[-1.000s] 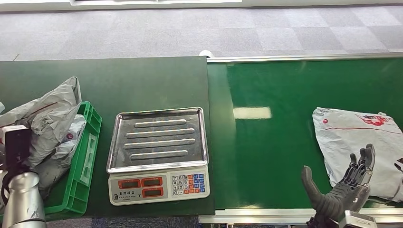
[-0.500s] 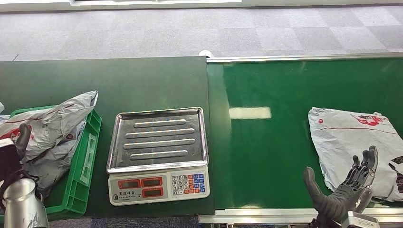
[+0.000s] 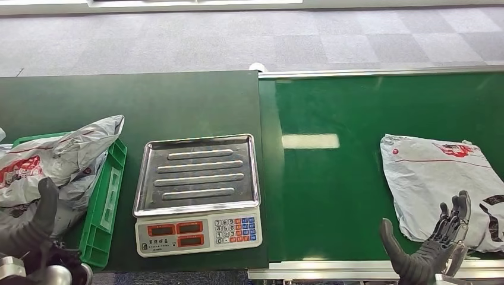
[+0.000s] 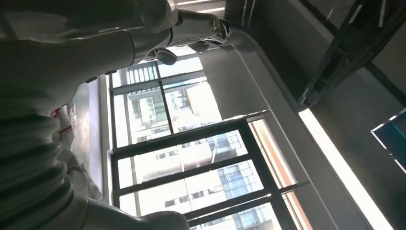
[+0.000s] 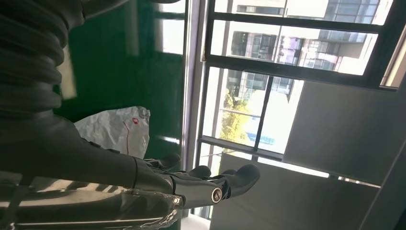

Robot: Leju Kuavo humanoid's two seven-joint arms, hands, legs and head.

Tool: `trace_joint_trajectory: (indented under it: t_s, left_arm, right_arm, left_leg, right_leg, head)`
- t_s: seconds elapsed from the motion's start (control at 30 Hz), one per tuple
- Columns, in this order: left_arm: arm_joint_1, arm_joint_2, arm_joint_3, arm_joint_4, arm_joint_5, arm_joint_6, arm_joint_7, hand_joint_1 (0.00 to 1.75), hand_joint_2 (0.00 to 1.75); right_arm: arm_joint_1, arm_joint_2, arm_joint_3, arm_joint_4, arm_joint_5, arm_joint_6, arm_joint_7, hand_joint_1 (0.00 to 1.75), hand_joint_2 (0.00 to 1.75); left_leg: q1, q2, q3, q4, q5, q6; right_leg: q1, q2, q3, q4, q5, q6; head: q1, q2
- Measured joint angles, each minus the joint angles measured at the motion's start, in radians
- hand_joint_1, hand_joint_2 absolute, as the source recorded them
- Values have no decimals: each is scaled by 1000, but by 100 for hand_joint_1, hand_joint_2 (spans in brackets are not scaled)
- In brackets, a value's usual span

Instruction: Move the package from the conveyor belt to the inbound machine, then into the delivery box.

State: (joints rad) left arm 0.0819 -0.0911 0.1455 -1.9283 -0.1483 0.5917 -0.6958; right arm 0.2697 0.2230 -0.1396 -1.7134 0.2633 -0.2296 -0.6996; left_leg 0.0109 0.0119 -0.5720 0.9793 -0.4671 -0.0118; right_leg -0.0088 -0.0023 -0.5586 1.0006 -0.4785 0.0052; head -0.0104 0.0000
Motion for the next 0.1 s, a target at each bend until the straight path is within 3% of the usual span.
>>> trace_joint_trajectory:
  t_s: [0.1]
  left_arm:
    - [21,-14,8,-5,53,-138,0,0,175]
  right_arm:
    - [3,1,-2,0,8,7,0,0,175]
  left_leg:
    - [0,0,0,0,0,0]
  right_leg:
    - [0,0,1,0,0,0]
  head:
    - [0,0]
